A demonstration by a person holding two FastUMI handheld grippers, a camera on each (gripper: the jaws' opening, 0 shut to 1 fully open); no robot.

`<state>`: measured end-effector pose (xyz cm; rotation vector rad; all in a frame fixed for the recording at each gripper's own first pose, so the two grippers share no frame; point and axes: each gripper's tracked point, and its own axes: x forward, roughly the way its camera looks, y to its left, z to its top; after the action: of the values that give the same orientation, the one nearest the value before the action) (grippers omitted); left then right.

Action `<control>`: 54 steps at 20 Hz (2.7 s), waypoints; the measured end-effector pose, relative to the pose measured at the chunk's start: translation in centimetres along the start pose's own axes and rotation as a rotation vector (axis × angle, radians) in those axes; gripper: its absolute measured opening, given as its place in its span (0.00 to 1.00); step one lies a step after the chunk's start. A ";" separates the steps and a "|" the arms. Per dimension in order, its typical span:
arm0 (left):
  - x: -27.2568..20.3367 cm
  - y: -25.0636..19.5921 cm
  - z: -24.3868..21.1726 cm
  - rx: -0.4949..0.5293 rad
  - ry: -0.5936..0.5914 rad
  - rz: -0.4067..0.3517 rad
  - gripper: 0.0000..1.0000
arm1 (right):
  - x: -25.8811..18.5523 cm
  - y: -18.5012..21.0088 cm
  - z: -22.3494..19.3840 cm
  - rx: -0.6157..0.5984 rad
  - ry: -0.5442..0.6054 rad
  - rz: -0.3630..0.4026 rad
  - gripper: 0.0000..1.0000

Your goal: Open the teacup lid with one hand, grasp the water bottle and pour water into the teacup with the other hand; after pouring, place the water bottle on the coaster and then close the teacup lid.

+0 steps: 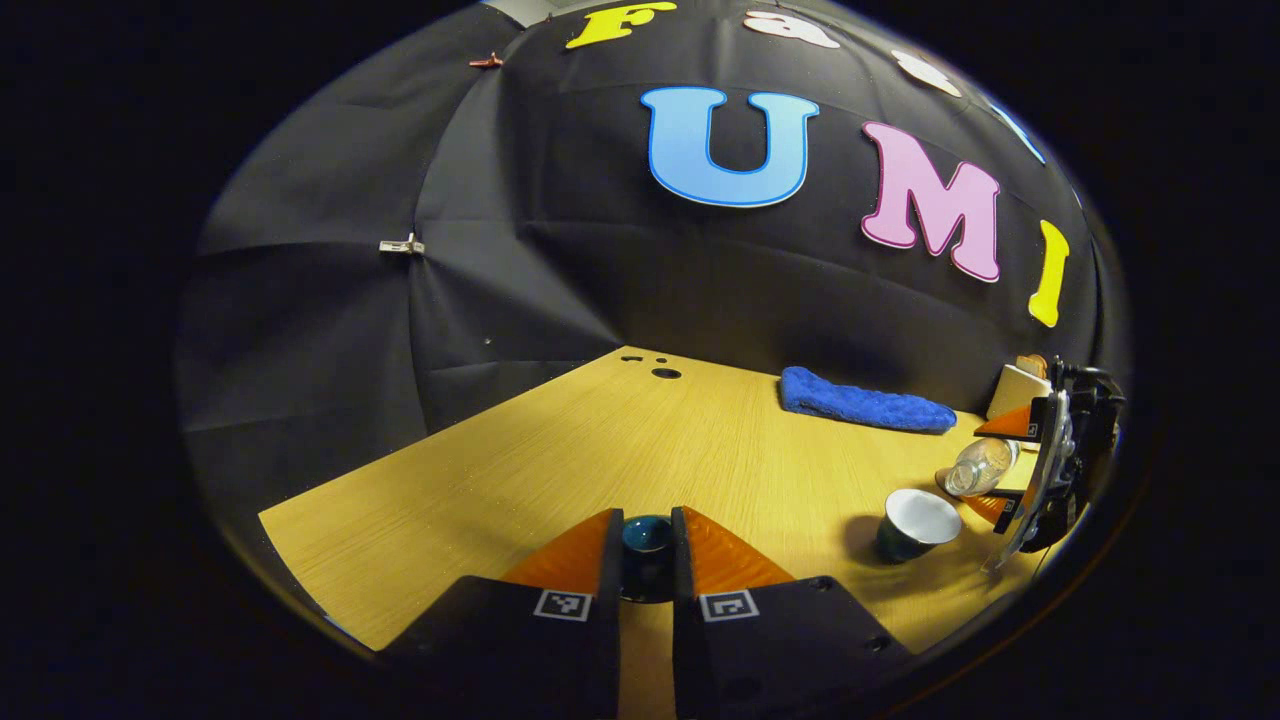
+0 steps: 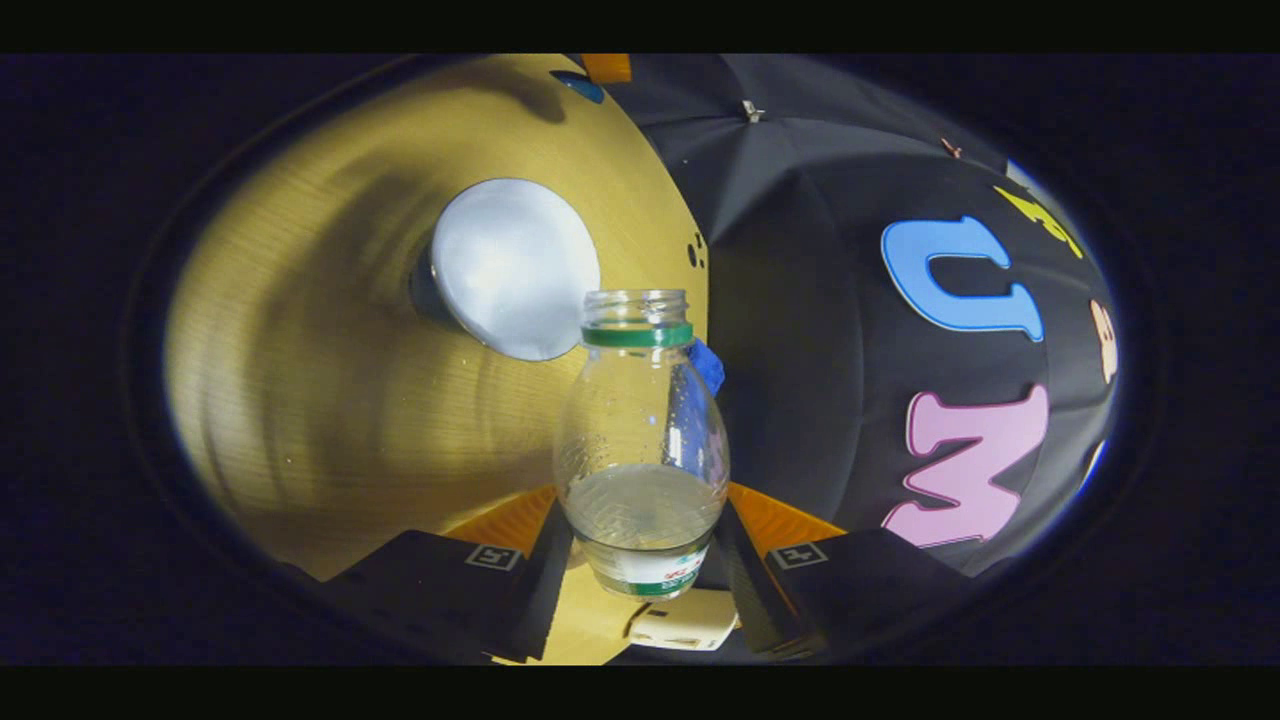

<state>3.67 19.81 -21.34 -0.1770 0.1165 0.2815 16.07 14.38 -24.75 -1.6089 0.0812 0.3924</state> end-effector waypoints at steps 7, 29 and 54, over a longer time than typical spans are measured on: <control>-0.2 -0.5 -0.2 0.000 0.005 -0.006 0.25 | 0.4 0.5 0.2 -0.081 -0.016 0.014 0.74; -0.2 -0.7 0.1 -0.017 0.000 -0.019 0.25 | 0.8 -0.4 0.8 -0.234 -0.013 0.045 0.74; -1.1 -0.6 0.0 -0.025 0.029 -0.021 0.26 | 0.2 -1.0 1.0 -0.342 0.003 0.104 0.74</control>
<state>2.80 18.99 -21.15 -0.2067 0.1399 0.2597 16.34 15.49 -23.92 -1.9476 0.1045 0.5044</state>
